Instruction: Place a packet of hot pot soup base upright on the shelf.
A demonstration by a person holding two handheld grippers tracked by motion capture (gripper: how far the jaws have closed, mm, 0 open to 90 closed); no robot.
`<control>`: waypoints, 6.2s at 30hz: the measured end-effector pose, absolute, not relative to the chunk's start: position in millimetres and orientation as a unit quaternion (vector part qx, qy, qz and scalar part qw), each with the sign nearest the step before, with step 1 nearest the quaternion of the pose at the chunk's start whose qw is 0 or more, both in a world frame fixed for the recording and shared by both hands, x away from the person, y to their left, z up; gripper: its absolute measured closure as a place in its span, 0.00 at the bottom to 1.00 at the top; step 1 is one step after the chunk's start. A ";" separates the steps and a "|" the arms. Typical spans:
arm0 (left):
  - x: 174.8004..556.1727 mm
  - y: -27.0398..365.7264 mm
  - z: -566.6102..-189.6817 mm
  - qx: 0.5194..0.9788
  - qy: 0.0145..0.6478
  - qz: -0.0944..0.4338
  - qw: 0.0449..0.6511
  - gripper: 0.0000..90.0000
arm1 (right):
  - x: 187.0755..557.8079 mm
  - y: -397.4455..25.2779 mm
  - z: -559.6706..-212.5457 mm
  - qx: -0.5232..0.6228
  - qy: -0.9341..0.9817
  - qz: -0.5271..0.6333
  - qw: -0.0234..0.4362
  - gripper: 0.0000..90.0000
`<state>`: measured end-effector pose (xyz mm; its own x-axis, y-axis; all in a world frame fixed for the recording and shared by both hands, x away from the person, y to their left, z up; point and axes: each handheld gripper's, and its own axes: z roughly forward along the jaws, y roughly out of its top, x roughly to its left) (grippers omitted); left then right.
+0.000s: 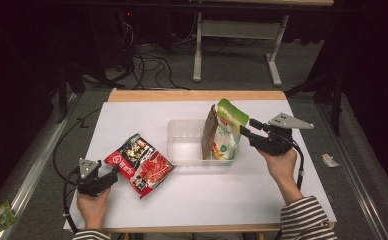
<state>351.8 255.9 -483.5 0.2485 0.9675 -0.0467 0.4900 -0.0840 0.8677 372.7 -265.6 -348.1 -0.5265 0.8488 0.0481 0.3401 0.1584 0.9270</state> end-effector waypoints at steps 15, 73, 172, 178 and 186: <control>349.7 255.0 -483.0 0.673 0.535 0.303 0.411 0.37 | 348.3 -296.2 -388.1 0.441 0.714 0.474 0.266 0.57; 422.6 257.7 -477.9 0.733 0.540 0.174 0.375 0.58 | 327.4 -333.0 -476.6 0.511 0.705 0.412 0.270 0.56; 336.6 176.8 -320.2 0.758 0.358 0.184 0.513 1.00 | 325.0 -332.3 -476.3 0.506 0.703 0.415 0.277 0.53; 341.0 169.5 -314.0 0.762 0.349 0.179 0.514 1.00 | 325.0 -332.3 -476.3 0.506 0.703 0.415 0.278 0.53; 351.4 159.0 -308.7 0.761 0.345 0.169 0.523 1.00 | 325.0 -332.2 -476.3 0.506 0.704 0.415 0.278 0.53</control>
<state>351.4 159.0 -308.7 0.7044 0.7021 -0.1045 0.3487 -0.2141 0.9125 325.0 -332.2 -476.3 -0.3339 0.9422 0.0274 0.4806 0.1452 0.8648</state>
